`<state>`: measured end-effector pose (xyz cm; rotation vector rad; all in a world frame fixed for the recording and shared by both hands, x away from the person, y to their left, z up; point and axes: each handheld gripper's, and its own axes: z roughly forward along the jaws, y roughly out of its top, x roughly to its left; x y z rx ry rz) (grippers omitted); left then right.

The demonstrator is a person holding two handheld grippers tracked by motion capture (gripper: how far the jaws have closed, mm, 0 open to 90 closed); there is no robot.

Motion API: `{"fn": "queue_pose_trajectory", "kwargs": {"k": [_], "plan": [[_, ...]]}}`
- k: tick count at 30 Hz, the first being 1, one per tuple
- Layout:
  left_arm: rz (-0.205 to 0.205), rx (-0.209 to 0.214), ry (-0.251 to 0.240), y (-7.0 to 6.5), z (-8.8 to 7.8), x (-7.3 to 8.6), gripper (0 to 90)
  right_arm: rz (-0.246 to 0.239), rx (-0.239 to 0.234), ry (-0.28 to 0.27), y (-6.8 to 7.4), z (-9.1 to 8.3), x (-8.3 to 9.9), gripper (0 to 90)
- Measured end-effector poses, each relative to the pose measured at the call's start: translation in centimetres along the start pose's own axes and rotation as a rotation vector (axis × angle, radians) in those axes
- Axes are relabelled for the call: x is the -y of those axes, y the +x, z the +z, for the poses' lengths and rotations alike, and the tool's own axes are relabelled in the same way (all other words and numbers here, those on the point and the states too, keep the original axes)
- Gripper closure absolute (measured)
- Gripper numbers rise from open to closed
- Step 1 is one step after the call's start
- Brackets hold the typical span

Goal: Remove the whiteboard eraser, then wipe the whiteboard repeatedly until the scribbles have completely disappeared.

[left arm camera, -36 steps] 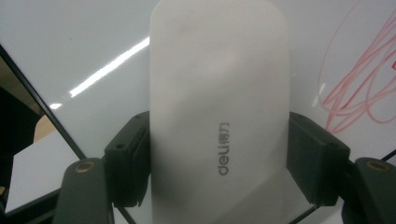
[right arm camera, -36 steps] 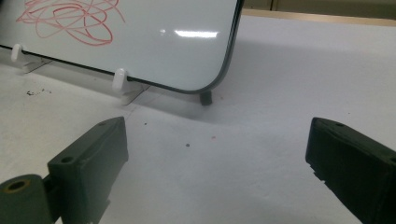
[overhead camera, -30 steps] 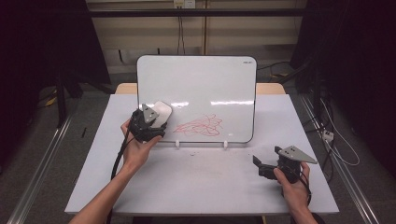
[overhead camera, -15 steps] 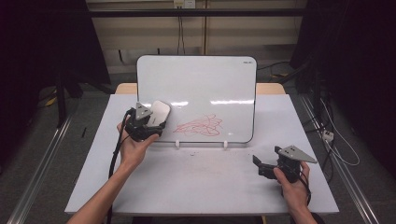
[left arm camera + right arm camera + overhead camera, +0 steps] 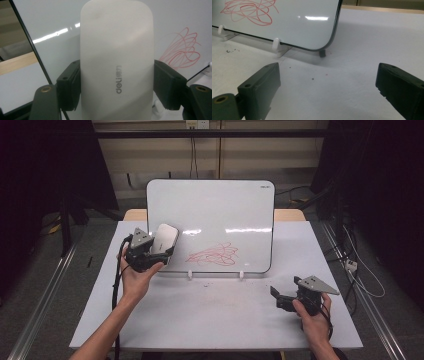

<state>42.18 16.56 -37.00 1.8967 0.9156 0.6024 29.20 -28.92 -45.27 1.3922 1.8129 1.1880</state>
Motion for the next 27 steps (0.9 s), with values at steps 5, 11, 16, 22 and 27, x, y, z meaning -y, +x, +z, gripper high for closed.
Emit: {"fn": "queue_pose_trajectory", "kwargs": {"k": [5, 11, 16, 22, 27], "plan": [[0.013, 0.013, -0.016, -0.9, -0.7, -0.2, 30.9, 0.001, -0.003, 0.001, 0.0, 0.0, 0.0, 5.8], [0.049, 0.027, -0.015, -1.5, -0.9, -0.4, 30.9, 0.001, -0.006, 0.001, 0.0, 0.0, 0.0, 5.9], [0.061, 0.042, -0.02, -1.8, -0.9, -0.5, 30.9, 0.0, -0.003, -0.004, -0.1, 0.0, 0.0, 5.9], [0.078, 0.067, -0.007, -2.2, -0.6, -0.4, 30.9, 0.005, 0.003, 0.006, 0.0, 0.2, 0.0, 5.9], [0.083, 0.082, -0.021, -2.8, -0.5, -0.6, 30.9, 0.006, 0.004, 0.006, 0.0, 0.2, 0.0, 5.9]]}}
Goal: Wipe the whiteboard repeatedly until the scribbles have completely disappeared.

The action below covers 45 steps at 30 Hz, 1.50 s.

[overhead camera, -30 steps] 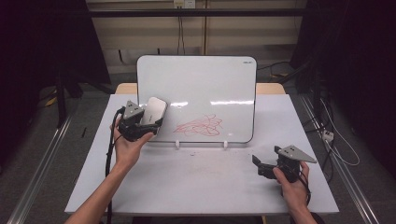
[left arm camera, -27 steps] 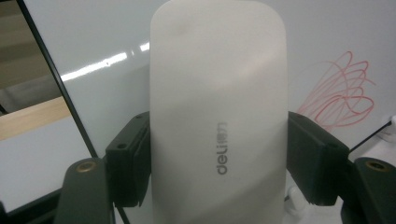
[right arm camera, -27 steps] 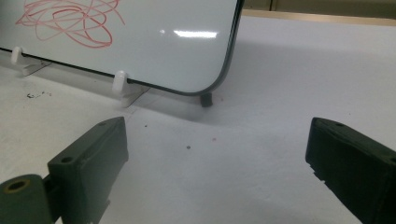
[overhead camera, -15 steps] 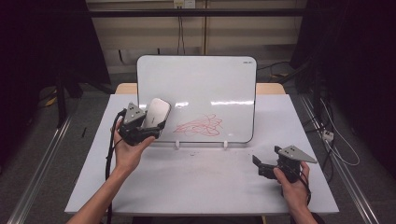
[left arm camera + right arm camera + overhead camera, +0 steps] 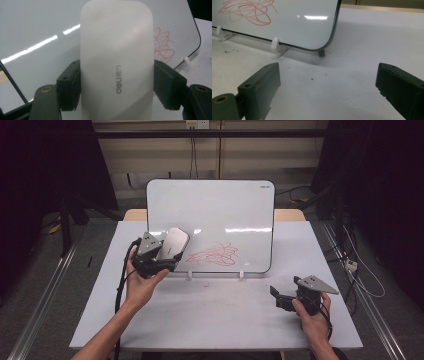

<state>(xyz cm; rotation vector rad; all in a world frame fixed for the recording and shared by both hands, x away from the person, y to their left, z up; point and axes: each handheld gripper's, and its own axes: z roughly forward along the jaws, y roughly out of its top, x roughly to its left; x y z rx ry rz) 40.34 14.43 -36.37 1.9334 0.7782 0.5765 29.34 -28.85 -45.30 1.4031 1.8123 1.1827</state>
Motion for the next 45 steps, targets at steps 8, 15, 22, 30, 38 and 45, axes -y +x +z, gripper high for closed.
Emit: {"fn": "queue_pose_trajectory", "kwargs": {"k": [8, 15, 22, 30, 38, 45], "plan": [[0.054, -0.015, 0.047, -1.1, 0.8, -0.1, 30.9, 0.001, -0.001, 0.001, -0.1, 0.0, 0.0, 5.8], [0.1, -0.035, 0.061, -1.7, 1.6, -0.8, 31.0, -0.003, -0.004, 0.001, -0.1, 0.1, 0.0, 5.9], [0.139, -0.048, 0.073, -3.1, 3.7, -1.6, 31.0, -0.005, -0.008, 0.0, -0.1, 0.0, 0.1, 5.8], [0.17, -0.062, 0.093, -3.6, 5.0, -1.8, 31.0, -0.005, -0.009, 0.002, -0.1, 0.0, 0.1, 5.8], [0.181, -0.108, 0.108, -3.1, 5.5, -1.6, 31.0, -0.008, -0.006, 0.004, -0.1, 0.0, 0.1, 5.8], [0.219, -0.148, 0.14, -3.2, 6.0, -1.4, 31.0, -0.011, -0.006, 0.006, -0.1, 0.1, 0.1, 5.9]]}}
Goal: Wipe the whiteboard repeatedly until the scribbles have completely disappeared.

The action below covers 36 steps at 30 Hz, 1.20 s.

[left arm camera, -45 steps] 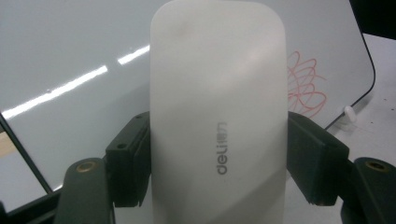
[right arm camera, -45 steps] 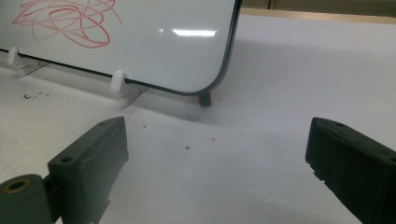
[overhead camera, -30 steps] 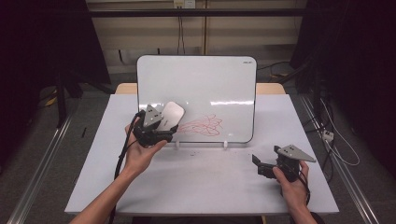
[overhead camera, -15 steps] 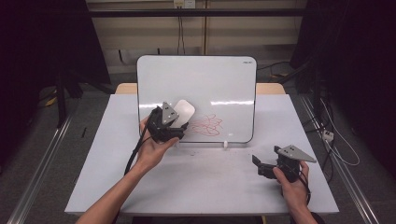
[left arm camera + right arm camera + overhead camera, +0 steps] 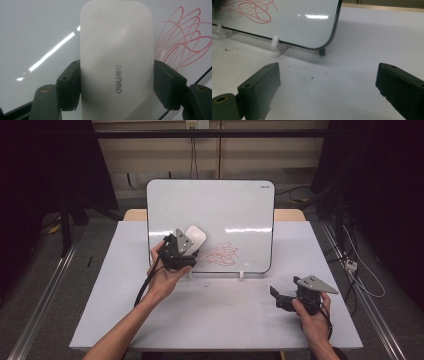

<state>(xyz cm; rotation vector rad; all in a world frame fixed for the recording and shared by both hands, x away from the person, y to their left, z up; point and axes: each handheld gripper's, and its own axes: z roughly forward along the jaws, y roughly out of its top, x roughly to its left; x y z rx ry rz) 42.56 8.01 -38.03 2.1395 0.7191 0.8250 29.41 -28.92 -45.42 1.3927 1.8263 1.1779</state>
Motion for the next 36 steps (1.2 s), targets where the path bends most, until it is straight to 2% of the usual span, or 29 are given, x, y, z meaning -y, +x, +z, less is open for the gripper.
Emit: {"fn": "queue_pose_trajectory", "kwargs": {"k": [1, 2, 3, 4, 6, 7, 10, 12, 14, 18, 23, 28, 29, 30, 33, 36], "plan": [[0.004, -0.017, -0.005, -0.2, 0.3, 0.0, 31.0, 0.0, 0.0, 0.0, 0.0, 0.0, 0.0, 5.8], [0.016, -0.016, 0.006, -0.1, 0.3, 0.0, 31.0, 0.001, -0.001, 0.001, 0.0, 0.0, 0.0, 5.9], [0.011, -0.014, 0.008, -0.2, 0.5, 0.1, 31.0, 0.001, 0.0, 0.001, 0.0, 0.0, 0.0, 5.8], [0.021, -0.028, 0.01, -0.3, 0.6, 0.1, 31.0, 0.001, 0.001, 0.002, 0.0, 0.0, 0.0, 5.9], [0.011, -0.028, 0.013, -0.4, 0.7, 0.1, 31.0, 0.001, -0.001, 0.0, 0.0, 0.0, 0.0, 5.8], [0.02, -0.064, 0.04, -0.5, 1.0, 0.2, 31.0, 0.0, -0.001, 0.001, 0.0, -0.1, 0.0, 5.9], [0.044, -0.083, 0.045, -0.7, 1.2, 0.2, 30.9, 0.0, 0.0, 0.001, 0.0, -0.1, 0.0, 5.8], [0.045, -0.089, 0.05, -0.8, 1.1, 0.2, 30.9, -0.002, -0.002, 0.001, 0.0, -0.1, 0.0, 5.9], [0.039, -0.112, 0.034, -1.1, 1.3, 0.3, 30.9, -0.004, -0.004, 0.001, 0.0, 0.0, 0.0, 5.9], [0.036, -0.103, 0.042, -1.1, 1.2, 0.2, 30.9, -0.006, -0.004, 0.0, 0.0, -0.1, 0.0, 5.9], [0.028, -0.114, 0.046, -1.3, 1.3, 0.2, 30.9, -0.006, -0.002, 0.003, 0.0, 0.0, 0.0, 5.9], [0.022, -0.126, 0.029, -1.6, 1.5, 0.2, 30.9, -0.008, -0.005, 0.002, 0.0, 0.0, 0.0, 6.0], [0.025, -0.128, 0.027, -1.7, 1.5, 0.2, 30.9, -0.008, -0.005, 0.002, 0.1, 0.0, 0.0, 6.0], [0.027, -0.113, 0.035, -1.8, 1.5, 0.3, 30.9, -0.007, -0.005, 0.002, 0.1, 0.0, 0.0, 6.0], [0.036, -0.12, 0.044, -2.0, 1.5, 0.3, 30.9, -0.007, -0.005, 0.003, 0.1, -0.1, 0.0, 6.0], [0.041, -0.129, 0.03, -2.4, 1.7, 0.3, 30.9, -0.006, -0.005, 0.003, 0.1, 0.0, 0.0, 5.9]]}}
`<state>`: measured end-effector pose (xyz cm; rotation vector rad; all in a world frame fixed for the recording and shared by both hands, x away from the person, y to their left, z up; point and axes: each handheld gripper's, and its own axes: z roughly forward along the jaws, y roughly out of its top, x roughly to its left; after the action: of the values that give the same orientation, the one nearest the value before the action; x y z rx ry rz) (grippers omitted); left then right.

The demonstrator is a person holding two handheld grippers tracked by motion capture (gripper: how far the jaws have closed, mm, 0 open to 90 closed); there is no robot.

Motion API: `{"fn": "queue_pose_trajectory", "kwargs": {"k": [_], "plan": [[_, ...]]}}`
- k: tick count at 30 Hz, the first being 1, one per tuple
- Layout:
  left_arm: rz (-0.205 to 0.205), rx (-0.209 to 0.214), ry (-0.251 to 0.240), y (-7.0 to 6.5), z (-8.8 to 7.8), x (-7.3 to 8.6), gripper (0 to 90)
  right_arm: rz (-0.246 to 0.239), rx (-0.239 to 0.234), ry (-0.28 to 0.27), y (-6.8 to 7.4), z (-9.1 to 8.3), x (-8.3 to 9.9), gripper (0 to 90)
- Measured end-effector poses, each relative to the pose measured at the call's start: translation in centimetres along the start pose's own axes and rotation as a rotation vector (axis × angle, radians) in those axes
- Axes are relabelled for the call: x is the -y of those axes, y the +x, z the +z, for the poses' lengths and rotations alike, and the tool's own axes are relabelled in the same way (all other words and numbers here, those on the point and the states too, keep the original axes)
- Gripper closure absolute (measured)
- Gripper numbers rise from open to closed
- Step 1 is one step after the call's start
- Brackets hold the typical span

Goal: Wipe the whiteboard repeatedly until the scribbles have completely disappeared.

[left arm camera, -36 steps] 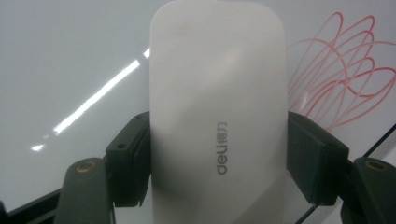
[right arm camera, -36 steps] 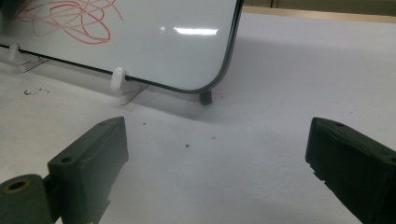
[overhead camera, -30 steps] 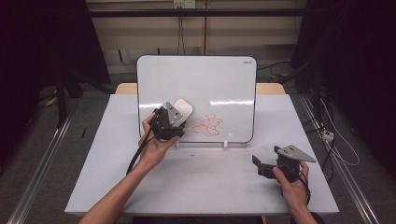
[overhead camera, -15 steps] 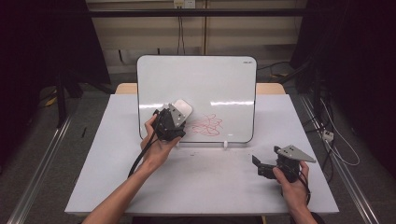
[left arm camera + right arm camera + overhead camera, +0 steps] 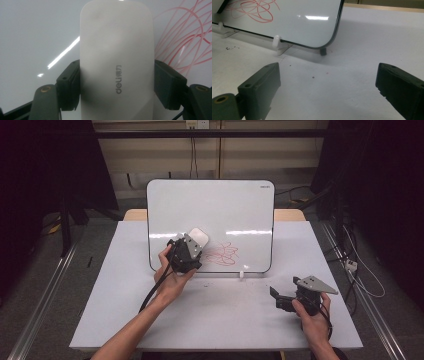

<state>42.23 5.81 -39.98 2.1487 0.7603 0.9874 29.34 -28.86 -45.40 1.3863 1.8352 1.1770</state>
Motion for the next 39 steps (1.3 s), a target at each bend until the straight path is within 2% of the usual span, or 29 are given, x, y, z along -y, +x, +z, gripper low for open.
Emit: {"fn": "queue_pose_trajectory", "kwargs": {"k": [2, 3, 6, 7, 10, 12, 13, 14, 20, 23, 28, 30, 31, 33, 38, 39], "plan": [[0.009, 0.042, 0.009, -0.2, 0.0, 0.0, 30.8, 0.002, 0.001, -0.001, 0.0, 0.0, 0.0, 5.9], [0.032, 0.04, 0.009, -0.7, 0.1, 0.0, 30.7, 0.0, 0.0, -0.004, 0.0, 0.0, 0.0, 5.9], [0.052, 0.046, 0.015, -1.4, 0.1, -0.1, 30.8, 0.003, -0.002, 0.0, 0.1, 0.0, 0.0, 5.9], [0.061, 0.035, 0.01, -1.6, 0.2, -0.1, 30.8, 0.001, -0.003, 0.0, 0.1, 0.0, 0.0, 5.9], [0.059, 0.031, 0.015, -1.7, 0.2, -0.2, 30.8, 0.0, -0.003, 0.0, 0.1, 0.0, 0.0, 5.9], [0.068, 0.055, 0.021, -2.0, 0.3, -0.2, 30.7, 0.001, -0.003, 0.001, 0.1, 0.0, 0.0, 5.9], [0.08, 0.057, 0.019, -2.3, 0.3, -0.2, 30.7, 0.001, -0.003, 0.002, 0.1, 0.0, 0.0, 6.0], [0.114, 0.033, 0.018, -2.8, 0.4, -0.2, 30.7, 0.0, -0.001, 0.001, 0.1, 0.0, 0.0, 6.0], [0.126, 0.038, 0.019, -2.9, 0.4, -0.3, 30.8, -0.001, -0.003, 0.003, 0.1, 0.0, 0.0, 6.1], [0.129, 0.052, 0.03, -2.7, 0.4, -0.5, 30.9, -0.002, -0.005, 0.001, 0.1, 0.0, 0.0, 6.1], [0.107, 0.055, 0.028, -2.2, 0.4, -0.8, 31.0, 0.0, -0.008, 0.001, 0.0, -0.1, 0.0, 6.1], [0.092, 0.052, 0.015, -1.7, 0.5, -1.0, 31.0, 0.001, -0.008, 0.001, 0.0, -0.1, 0.0, 6.0], [0.095, 0.056, 0.02, -1.4, 0.5, -1.2, 31.0, 0.001, -0.008, 0.0, 0.0, -0.1, 0.0, 6.0], [0.102, 0.049, -0.001, -0.9, 0.6, -1.4, 31.0, 0.001, -0.008, 0.0, 0.0, -0.1, 0.0, 6.0], [0.072, 0.041, 0.0, 0.9, 0.5, -1.9, 31.1, 0.002, -0.007, 0.001, 0.0, -0.1, 0.0, 6.0], [0.063, 0.029, 0.0, 1.4, 0.5, -2.0, 31.1, 0.002, -0.007, 0.001, 0.0, -0.1, 0.0, 6.0]]}}
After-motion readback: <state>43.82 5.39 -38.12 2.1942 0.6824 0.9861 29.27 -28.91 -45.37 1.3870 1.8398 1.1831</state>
